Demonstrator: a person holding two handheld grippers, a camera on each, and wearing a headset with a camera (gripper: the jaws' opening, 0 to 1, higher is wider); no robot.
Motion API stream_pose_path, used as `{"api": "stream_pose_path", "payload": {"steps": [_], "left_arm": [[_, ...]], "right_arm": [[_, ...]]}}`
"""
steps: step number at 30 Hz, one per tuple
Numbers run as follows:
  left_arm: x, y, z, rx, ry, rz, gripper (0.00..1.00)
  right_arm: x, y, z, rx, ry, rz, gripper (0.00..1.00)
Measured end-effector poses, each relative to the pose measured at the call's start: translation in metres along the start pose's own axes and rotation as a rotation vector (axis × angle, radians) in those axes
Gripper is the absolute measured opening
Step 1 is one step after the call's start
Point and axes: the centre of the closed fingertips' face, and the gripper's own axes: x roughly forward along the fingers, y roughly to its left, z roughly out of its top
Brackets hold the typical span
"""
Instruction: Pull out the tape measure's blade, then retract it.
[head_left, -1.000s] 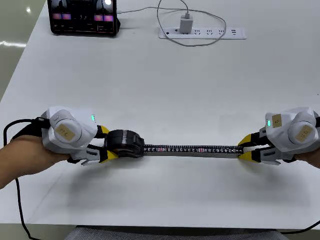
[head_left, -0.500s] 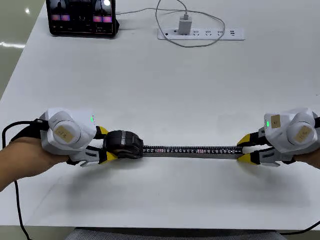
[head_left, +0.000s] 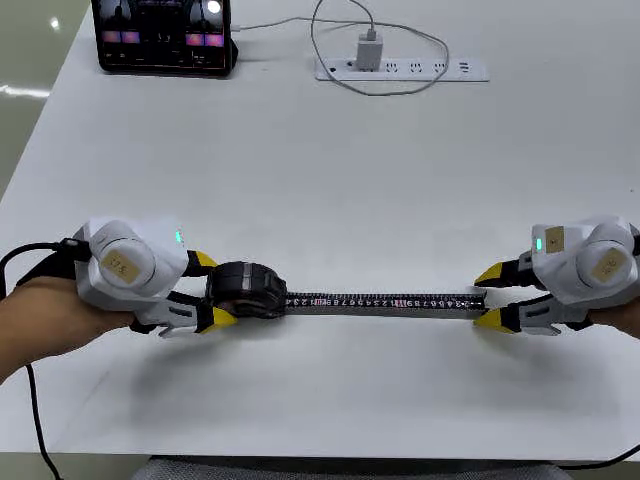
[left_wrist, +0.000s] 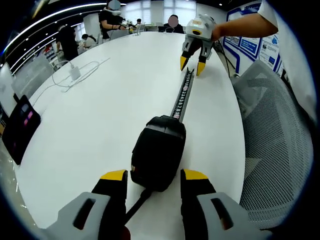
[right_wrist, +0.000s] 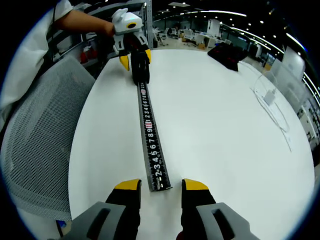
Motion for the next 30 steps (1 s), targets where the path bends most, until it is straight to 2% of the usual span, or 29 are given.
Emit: {"api": "stream_pose_path", "payload": {"steps": [5,14,16,30], "left_arm": [[-0.001,-0.002,0.001,-0.014,-0.011,-0.002,0.47],[-0.004,-0.003,0.002,-0.023,-0.021,0.006,0.47],[-0.005,-0.003,0.004,-0.031,-0.028,0.01,0.47],[-0.021,-0.004,0.01,-0.115,-0.107,0.074,0.52]], "right_arm": [[0.0,0.002,0.001,0.011,-0.003,0.002,0.35],[0.0,0.002,0.005,0.02,-0.015,-0.006,0.36],[0.0,0.001,0.009,0.047,-0.038,-0.016,0.37],[-0.005,0.008,0.015,0.116,-0.089,-0.073,0.49]]}}
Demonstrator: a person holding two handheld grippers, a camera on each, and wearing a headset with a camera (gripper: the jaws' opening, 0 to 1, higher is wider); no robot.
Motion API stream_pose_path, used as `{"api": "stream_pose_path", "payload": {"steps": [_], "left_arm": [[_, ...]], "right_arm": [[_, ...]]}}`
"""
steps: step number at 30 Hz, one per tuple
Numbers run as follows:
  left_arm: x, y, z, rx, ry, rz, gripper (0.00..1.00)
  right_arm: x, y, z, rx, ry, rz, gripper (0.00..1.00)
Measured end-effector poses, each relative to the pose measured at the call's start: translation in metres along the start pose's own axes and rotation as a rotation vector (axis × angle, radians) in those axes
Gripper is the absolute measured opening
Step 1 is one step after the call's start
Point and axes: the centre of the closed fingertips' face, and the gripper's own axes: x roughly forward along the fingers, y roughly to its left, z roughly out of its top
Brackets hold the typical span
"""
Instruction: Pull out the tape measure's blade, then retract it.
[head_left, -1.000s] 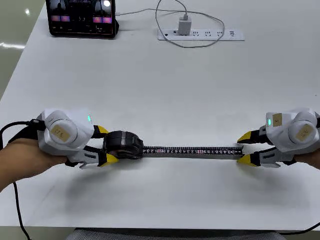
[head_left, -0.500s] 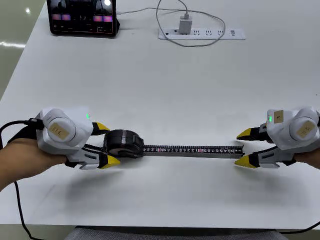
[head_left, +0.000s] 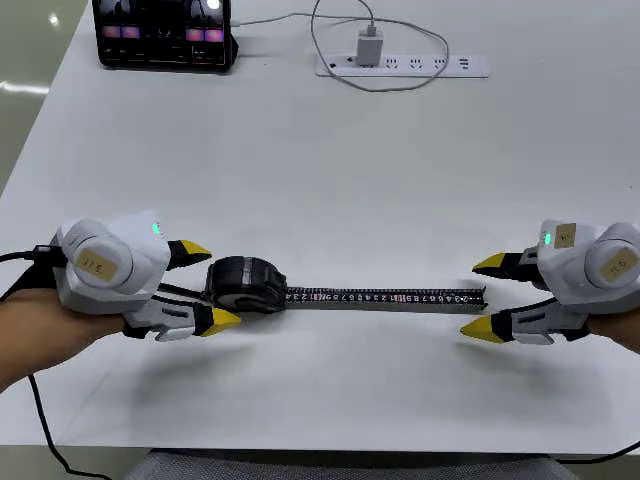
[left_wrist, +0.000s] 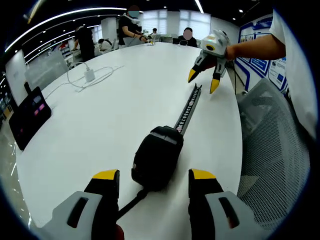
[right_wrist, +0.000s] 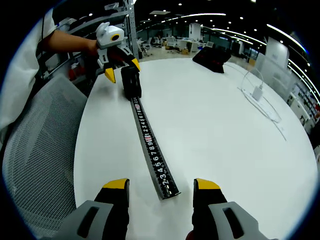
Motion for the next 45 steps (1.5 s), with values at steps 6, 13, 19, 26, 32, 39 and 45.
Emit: {"api": "stream_pose_path", "payload": {"steps": [6,13,19,26,32,39,45], "left_arm": [[-0.006,0.001,0.001,-0.028,-0.023,0.028,0.53],[-0.014,0.0,0.001,-0.065,-0.05,0.06,0.58],[-0.02,-0.001,0.0,-0.097,-0.066,0.082,0.65],[-0.028,-0.003,-0.001,-0.136,-0.094,0.101,0.7],[-0.034,-0.004,-0.003,-0.167,-0.118,0.125,0.74],[-0.038,-0.007,-0.006,-0.187,-0.128,0.142,0.79],[-0.043,-0.011,-0.009,-0.201,-0.141,0.154,0.81]], "right_arm": [[-0.003,0.003,0.002,0.022,-0.02,-0.017,0.5],[-0.005,0.006,0.004,0.056,-0.053,-0.05,0.57],[-0.009,0.004,0.006,0.076,-0.084,-0.081,0.65],[-0.011,0.008,0.008,0.086,-0.1,-0.097,0.7],[-0.015,0.01,0.008,0.101,-0.112,-0.117,0.75],[-0.019,0.013,0.008,0.111,-0.128,-0.137,0.8],[-0.025,0.016,0.007,0.13,-0.137,-0.156,0.82]]}}
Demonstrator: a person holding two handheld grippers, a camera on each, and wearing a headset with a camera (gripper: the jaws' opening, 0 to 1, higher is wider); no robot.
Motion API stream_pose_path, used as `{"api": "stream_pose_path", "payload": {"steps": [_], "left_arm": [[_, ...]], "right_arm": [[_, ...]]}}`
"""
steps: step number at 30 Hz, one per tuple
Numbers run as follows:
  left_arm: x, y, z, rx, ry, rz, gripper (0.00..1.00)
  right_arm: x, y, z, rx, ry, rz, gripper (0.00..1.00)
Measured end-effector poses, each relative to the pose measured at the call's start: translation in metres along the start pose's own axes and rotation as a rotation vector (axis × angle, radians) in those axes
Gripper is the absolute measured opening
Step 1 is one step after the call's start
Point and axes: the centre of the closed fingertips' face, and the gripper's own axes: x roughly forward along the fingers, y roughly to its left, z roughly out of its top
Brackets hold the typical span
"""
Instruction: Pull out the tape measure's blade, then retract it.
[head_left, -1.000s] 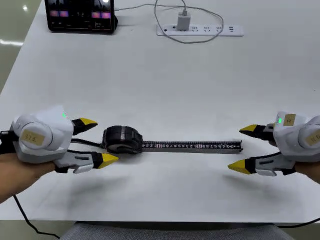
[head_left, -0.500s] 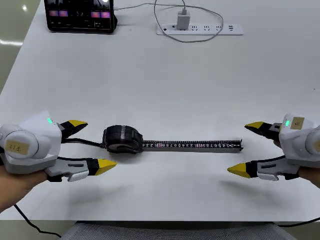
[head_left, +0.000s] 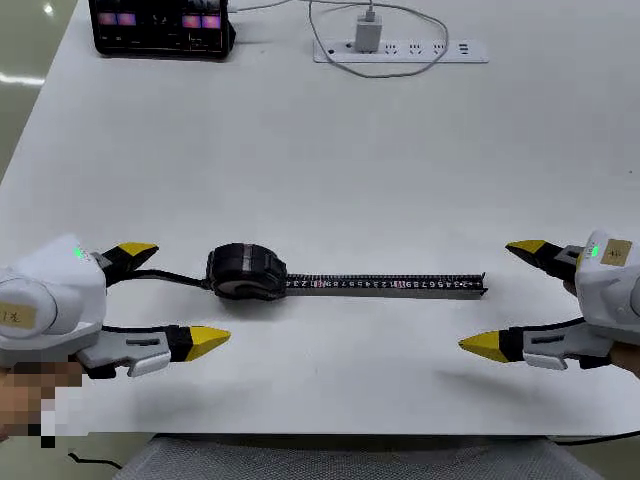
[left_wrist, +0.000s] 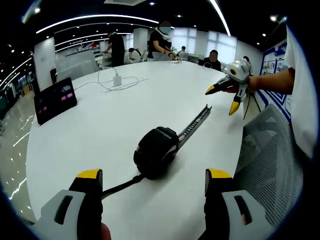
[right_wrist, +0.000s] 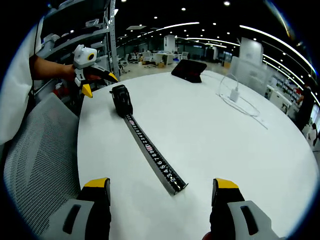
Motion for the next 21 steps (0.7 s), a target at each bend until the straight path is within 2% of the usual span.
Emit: {"api": "stream_pose_path", "payload": {"steps": [6,12,21], "left_arm": [[-0.006,0.002,-0.005,-0.027,-0.01,0.026,0.83],[-0.011,-0.004,-0.014,-0.069,-0.026,0.039,0.83],[-0.016,-0.015,-0.018,-0.115,-0.054,0.043,0.84]], "right_arm": [[-0.005,0.002,-0.001,0.015,-0.008,-0.014,0.83],[-0.009,0.008,-0.001,0.026,-0.023,-0.025,0.82],[-0.015,0.014,-0.001,0.051,-0.061,-0.053,0.83]]}}
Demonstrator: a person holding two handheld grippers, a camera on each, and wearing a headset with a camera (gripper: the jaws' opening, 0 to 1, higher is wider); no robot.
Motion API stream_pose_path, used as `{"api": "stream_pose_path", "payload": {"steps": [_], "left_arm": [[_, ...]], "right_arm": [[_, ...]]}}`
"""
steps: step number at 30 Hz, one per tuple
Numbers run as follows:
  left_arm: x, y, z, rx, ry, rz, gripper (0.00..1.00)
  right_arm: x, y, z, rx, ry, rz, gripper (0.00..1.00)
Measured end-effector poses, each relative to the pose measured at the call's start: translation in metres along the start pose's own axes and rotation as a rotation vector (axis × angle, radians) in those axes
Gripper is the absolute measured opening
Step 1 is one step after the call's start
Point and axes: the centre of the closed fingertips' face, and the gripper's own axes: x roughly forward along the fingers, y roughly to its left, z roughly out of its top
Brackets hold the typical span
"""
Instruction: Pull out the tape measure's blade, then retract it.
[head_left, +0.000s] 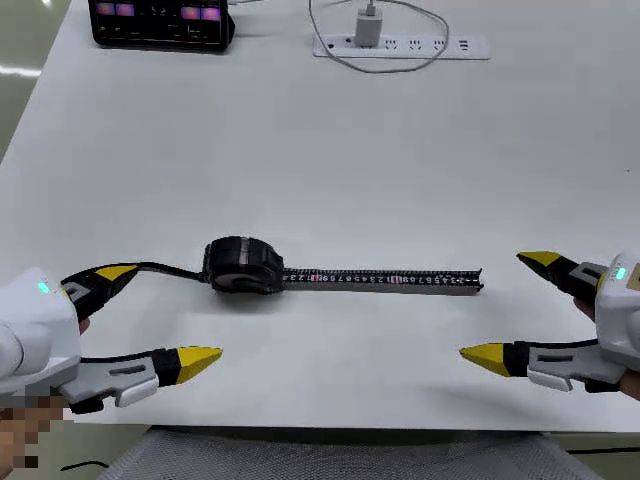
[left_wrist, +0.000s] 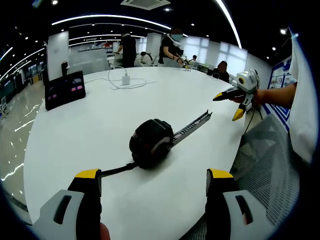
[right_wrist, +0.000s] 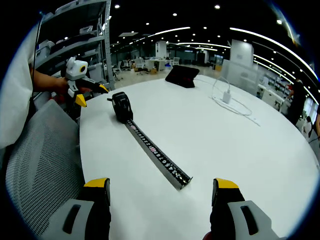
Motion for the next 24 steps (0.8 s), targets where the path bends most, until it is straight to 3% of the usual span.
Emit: {"api": "stream_pose_path", "payload": {"steps": [8,11,24], "left_arm": [[-0.005,-0.005,-0.004,-0.028,-0.015,0.006,0.84],[-0.005,-0.004,-0.011,-0.045,-0.01,0.01,0.85],[-0.007,-0.009,-0.018,-0.07,-0.004,0.012,0.88]], "right_arm": [[-0.002,0.008,-0.001,0.05,-0.038,-0.008,0.84],[-0.003,0.012,-0.003,0.053,-0.036,-0.006,0.85],[-0.007,0.017,-0.01,0.077,-0.039,-0.006,0.88]]}}
